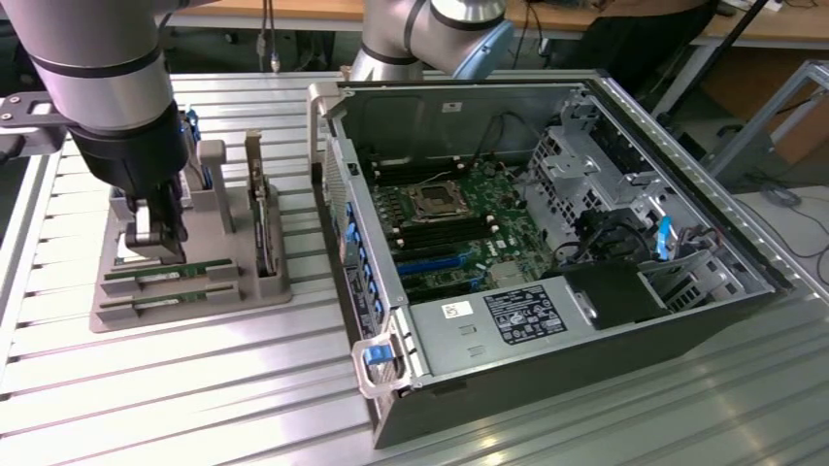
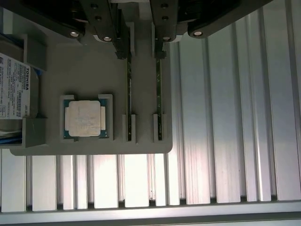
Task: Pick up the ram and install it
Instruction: 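Pick up the ram and move it above insertion slot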
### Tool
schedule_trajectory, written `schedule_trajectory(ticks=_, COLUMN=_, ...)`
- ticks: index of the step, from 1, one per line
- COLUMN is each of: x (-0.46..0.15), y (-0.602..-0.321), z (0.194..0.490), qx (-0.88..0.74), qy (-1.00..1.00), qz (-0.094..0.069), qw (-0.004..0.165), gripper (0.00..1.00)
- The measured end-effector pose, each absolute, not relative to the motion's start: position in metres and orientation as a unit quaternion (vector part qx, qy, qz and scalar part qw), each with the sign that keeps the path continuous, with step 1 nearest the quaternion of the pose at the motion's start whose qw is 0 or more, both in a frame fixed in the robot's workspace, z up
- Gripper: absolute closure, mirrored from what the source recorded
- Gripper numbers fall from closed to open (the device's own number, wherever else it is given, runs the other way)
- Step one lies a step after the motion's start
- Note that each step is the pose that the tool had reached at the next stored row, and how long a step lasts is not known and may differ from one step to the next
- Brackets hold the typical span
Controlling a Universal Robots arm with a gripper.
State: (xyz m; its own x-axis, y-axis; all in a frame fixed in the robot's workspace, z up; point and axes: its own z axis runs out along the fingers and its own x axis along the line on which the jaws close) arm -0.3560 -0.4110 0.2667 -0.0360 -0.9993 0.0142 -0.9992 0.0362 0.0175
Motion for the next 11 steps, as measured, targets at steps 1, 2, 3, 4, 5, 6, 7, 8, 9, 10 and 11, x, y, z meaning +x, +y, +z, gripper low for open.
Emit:
schedule_trajectory(ticks=1, x=-0.356, y=-0.411, z=0.2663, qx=0.694, qy=-0.72, qz=-0.001, qw=0.011, gripper=0.64)
schedule_trajectory(ticks=2, x=-0.356, y=-0.411, z=0.266, qx=0.694, qy=-0.72, qz=-0.001, qw=0.011, gripper=0.64)
schedule_trajectory(ticks=3, x=-0.356, y=-0.411, z=0.2656, qx=0.694, qy=-0.72, qz=-0.001, qw=0.011, gripper=0.64)
schedule_trajectory(ticks=4, x=-0.356, y=-0.411, z=0.2653, qx=0.694, qy=-0.72, qz=-0.001, qw=0.011, gripper=0.64)
schedule_trajectory(ticks=5, x=-0.356, y=-0.411, z=0.2651, qx=0.694, qy=-0.72, qz=-0.001, qw=0.011, gripper=0.64)
schedule_trajectory(ticks=6, x=-0.356, y=-0.411, z=0.2648, qx=0.694, qy=-0.72, qz=-0.001, qw=0.011, gripper=0.64)
schedule_trajectory(ticks=7, x=-0.356, y=-0.411, z=0.2646, qx=0.694, qy=-0.72, qz=-0.001, qw=0.011, gripper=0.64)
schedule_trajectory(ticks=8, x=-0.356, y=-0.411, z=0.2642, qx=0.694, qy=-0.72, qz=-0.001, qw=0.011, gripper=0.64)
schedule_trajectory(ticks=9, x=-0.356, y=-0.411, z=0.2639, qx=0.694, qy=-0.72, qz=-0.001, qw=0.011, gripper=0.64)
schedule_trajectory(ticks=10, x=-0.356, y=-0.411, z=0.2636, qx=0.694, qy=-0.72, qz=-0.001, qw=0.011, gripper=0.64)
schedule_trajectory(ticks=11, x=-0.356, y=-0.411, z=0.2632, qx=0.694, qy=-0.72, qz=-0.001, qw=0.011, gripper=0.64)
